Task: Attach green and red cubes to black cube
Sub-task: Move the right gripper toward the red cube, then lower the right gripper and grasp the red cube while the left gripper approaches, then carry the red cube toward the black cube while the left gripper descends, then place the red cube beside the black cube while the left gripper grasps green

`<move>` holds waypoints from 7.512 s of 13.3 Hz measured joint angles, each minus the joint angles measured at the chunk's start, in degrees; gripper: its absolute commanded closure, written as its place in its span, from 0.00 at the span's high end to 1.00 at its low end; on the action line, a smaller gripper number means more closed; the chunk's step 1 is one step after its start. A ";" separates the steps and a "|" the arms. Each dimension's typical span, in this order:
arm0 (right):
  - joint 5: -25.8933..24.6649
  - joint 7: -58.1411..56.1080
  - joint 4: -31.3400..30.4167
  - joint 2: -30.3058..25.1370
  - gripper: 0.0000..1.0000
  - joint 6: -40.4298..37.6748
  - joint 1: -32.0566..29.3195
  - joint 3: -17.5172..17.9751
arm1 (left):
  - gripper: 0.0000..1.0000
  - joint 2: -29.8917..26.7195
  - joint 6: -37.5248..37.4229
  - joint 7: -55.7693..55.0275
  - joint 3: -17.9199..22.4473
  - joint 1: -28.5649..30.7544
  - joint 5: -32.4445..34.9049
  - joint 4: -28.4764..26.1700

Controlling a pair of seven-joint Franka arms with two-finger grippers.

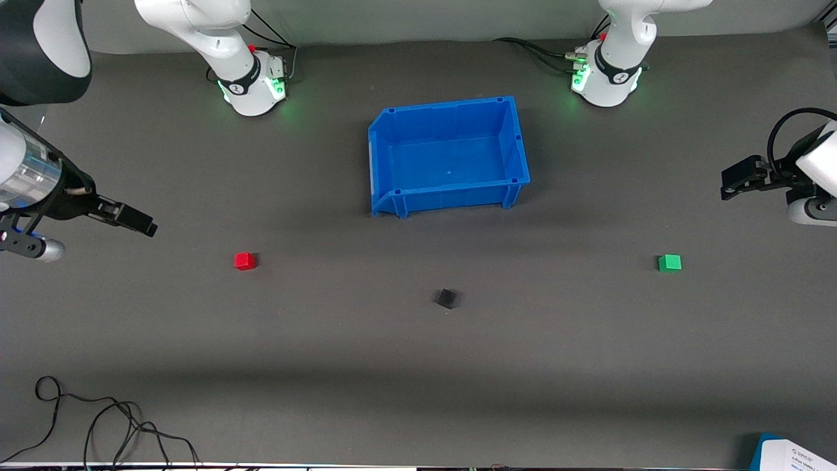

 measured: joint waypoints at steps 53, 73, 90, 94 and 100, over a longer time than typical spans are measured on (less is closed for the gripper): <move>-4.47 52.88 -15.50 21.79 0.17 25.47 5.96 -3.73 | 0.99 22.43 43.54 -78.27 -0.63 13.64 -3.92 -25.48; 10.05 93.03 25.57 50.48 0.16 32.08 27.45 0.89 | 0.12 25.84 45.90 -83.92 -0.46 11.73 -0.36 -28.82; 10.05 96.66 27.23 55.86 0.17 38.19 32.47 1.03 | 0.00 24.47 37.00 -99.07 -1.46 1.77 -0.47 -13.97; 10.02 96.55 27.44 56.08 0.17 38.22 32.68 0.97 | 0.00 24.50 37.02 -101.73 -1.64 -3.59 -0.71 -12.30; 10.02 95.62 27.70 56.24 0.17 38.22 32.73 0.91 | 0.00 24.54 37.49 -104.57 -5.22 -7.34 -3.16 -10.56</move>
